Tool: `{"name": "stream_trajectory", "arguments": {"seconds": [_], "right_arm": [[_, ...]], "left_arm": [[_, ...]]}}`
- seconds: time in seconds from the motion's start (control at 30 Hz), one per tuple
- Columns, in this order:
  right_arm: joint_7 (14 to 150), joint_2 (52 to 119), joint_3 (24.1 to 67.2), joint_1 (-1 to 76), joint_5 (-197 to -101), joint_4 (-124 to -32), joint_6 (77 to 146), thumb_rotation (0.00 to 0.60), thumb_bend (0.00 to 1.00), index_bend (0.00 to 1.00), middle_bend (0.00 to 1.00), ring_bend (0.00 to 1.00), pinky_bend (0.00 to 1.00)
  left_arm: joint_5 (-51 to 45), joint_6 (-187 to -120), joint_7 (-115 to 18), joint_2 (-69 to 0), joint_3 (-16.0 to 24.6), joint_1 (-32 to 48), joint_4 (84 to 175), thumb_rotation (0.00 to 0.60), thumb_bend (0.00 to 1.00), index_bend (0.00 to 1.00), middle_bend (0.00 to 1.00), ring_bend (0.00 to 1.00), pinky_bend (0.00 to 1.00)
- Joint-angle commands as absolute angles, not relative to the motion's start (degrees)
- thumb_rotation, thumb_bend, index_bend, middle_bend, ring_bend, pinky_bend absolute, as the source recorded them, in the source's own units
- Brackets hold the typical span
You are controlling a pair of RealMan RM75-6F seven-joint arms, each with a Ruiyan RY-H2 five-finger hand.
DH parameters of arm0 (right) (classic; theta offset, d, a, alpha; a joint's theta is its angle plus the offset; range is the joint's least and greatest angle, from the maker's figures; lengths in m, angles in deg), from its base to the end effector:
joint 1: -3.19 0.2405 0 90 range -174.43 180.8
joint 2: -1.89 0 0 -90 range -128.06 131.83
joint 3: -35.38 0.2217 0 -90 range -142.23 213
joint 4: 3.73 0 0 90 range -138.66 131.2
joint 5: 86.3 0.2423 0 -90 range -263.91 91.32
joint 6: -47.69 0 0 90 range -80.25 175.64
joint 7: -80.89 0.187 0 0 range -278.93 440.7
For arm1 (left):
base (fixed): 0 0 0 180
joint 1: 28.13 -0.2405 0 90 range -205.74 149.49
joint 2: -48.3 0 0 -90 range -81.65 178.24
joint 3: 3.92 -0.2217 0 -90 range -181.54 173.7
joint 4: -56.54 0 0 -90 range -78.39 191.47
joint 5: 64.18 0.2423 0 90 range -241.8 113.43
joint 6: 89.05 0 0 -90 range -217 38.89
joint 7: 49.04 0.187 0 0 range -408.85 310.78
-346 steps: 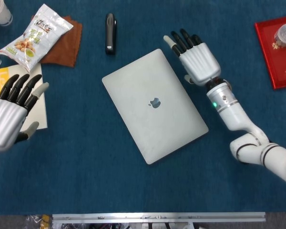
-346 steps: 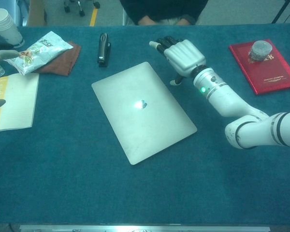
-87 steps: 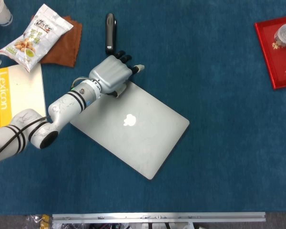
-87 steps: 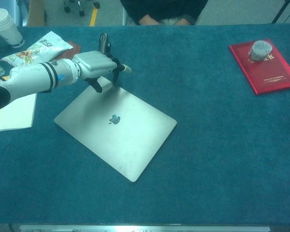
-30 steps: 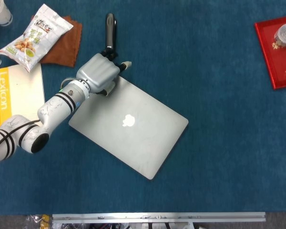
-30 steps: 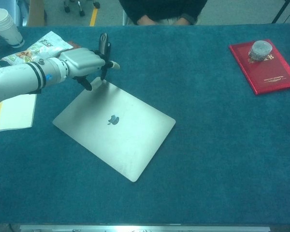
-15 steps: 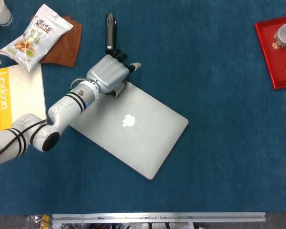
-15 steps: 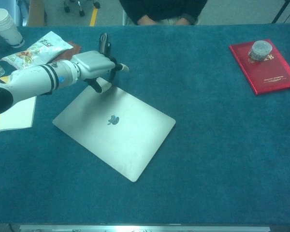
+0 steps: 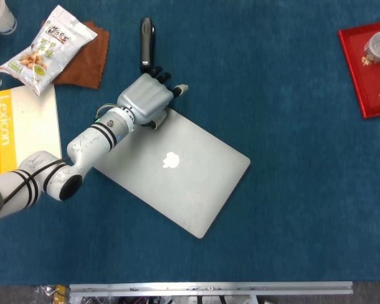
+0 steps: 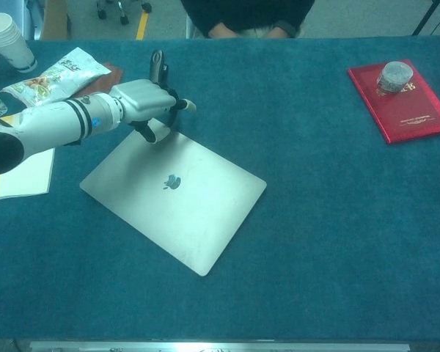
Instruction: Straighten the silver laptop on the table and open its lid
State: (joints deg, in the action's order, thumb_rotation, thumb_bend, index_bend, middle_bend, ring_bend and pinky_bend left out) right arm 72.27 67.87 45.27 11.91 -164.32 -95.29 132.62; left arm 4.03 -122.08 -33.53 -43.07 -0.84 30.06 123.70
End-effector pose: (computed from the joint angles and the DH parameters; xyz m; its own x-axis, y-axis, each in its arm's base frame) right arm -0.2851 -0.2705 0.1384 0.4831 0.1296 0.8659 -0.8755 0.0787 0.4767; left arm -0.1160 0.4023 -0.1167 0.7732 0.3111 0.5526 0.6018 -0.6346 -0.4848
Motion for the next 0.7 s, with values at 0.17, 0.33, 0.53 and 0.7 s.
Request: {"name": "stream_trajectory", "arguments": {"seconds": [0.17,0.33,0.53,0.7], "right_arm": [[72.2,67.9,45.3,11.9,-164.5,-95.3,132.7,0.6,0.1,0.0,0.1,0.0,0.24],[72.3,67.9,45.3,11.9,-164.5,-95.5,132.7,0.6,0.1,0.0,0.1,0.0,0.24],[72.0,68.1,45.3,12.0,-164.8,-95.8,132.8,0.6,0.1,0.0,0.1,0.0,0.24],[71.7,68.1,45.3,11.9,-165.0,-96.4,133.1,0.6,0.1,0.0,0.1,0.0,0.24]], "left_arm": [[3.5,-122.2,-32.6,-42.6,-1.3,29.8,124.2,0.504,0.55,0.09,0.36,0.09,0.06],[3.0,-122.7,-31.8,-41.4,-1.8,29.3,125.3,0.502,0.55,0.09,0.37,0.1,0.06],[2.1,-123.4,-31.1,-39.9,-2.3,28.3,126.9,0.499,0.55,0.09,0.37,0.1,0.06],[1.6,-124.2,-30.5,-38.8,-3.0,27.4,128.1,0.488,0.55,0.09,0.37,0.1,0.06]]}}
